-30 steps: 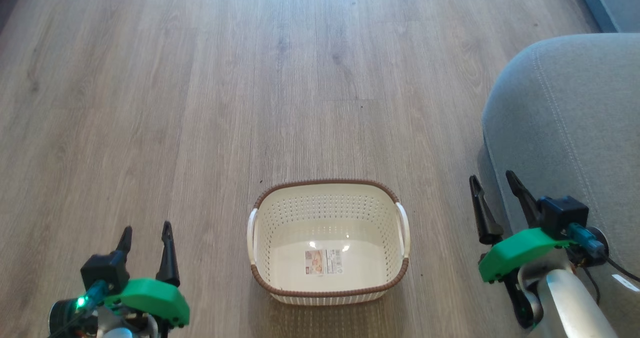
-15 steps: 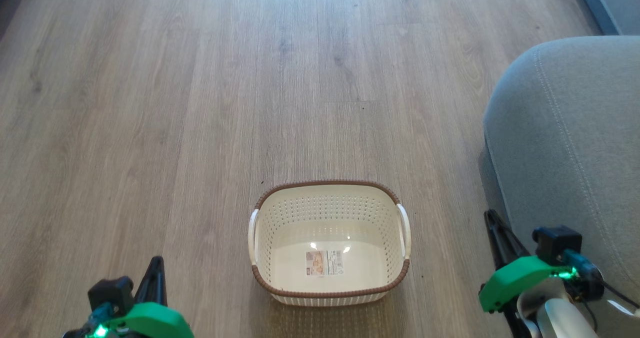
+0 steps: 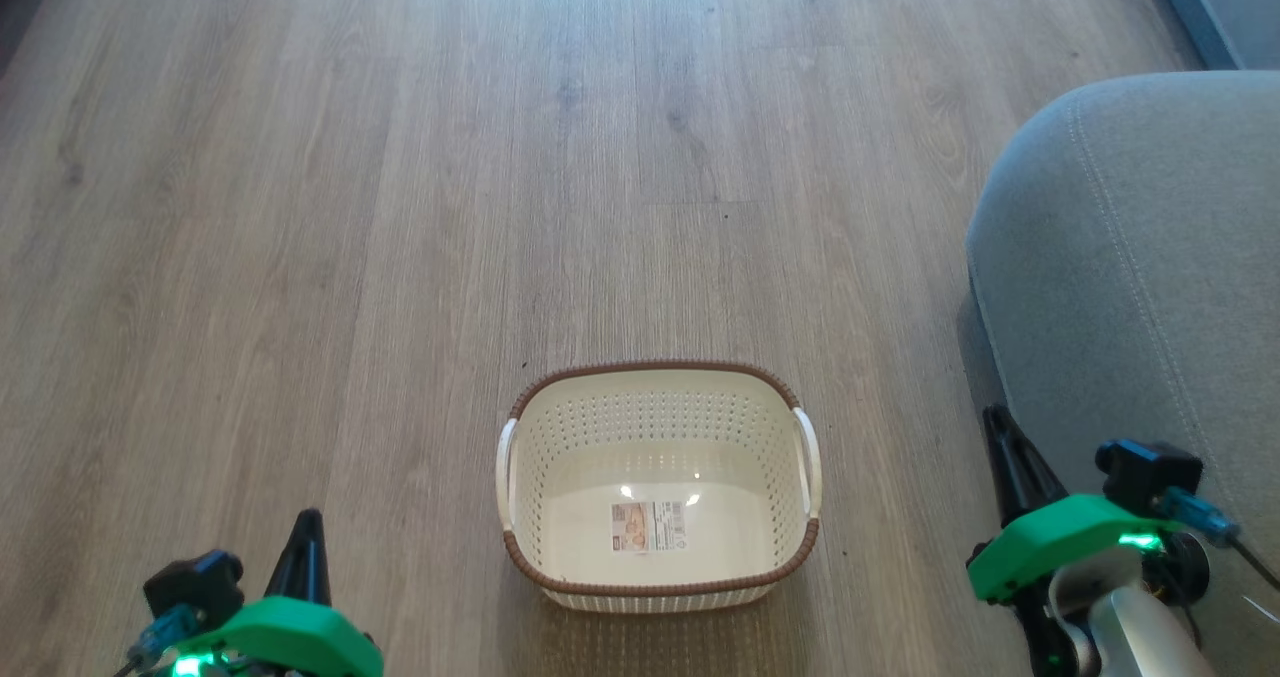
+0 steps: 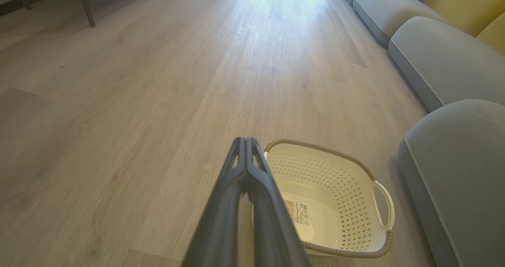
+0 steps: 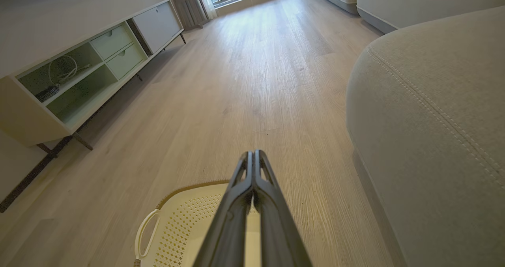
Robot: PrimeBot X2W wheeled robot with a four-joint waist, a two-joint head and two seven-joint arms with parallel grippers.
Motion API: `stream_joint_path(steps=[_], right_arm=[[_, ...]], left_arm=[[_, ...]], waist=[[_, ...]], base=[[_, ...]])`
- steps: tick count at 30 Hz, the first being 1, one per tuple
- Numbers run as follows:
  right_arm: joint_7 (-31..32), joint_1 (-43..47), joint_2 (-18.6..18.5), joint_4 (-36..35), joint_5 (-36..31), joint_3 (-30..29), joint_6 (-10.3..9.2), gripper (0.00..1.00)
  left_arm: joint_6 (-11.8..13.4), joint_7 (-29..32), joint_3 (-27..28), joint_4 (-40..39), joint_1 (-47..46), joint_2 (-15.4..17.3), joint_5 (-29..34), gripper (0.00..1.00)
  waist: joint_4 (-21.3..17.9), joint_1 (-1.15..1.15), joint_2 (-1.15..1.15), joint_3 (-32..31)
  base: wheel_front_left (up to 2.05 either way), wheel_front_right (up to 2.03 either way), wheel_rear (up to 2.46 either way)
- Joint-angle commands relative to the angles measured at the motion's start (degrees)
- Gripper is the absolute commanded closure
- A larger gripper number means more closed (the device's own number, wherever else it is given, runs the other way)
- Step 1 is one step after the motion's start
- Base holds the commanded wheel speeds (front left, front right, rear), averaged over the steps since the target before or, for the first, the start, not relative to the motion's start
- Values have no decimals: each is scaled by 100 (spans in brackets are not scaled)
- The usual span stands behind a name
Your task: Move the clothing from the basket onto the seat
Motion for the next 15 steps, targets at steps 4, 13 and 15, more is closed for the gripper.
stream_joint_path(steps=[4, 13, 15], right_arm=[[84, -194, 19, -267, 366, -72, 0, 100], [232, -165, 39, -369, 948, -136, -1, 100], [265, -159, 44, -392, 1077, -151, -1, 100]], left_arm=[[-63, 77, 83, -241, -285, 23, -372, 100], [-111, 222, 113, -296, -321, 23, -969, 100], [-122, 255, 120, -308, -329, 23, -1102, 100]], waist=[[-2, 0, 0, 1], [-6, 0, 0, 2], [-7, 0, 0, 2]], base=[[0, 0, 0], [0, 0, 0], [0, 0, 0]])
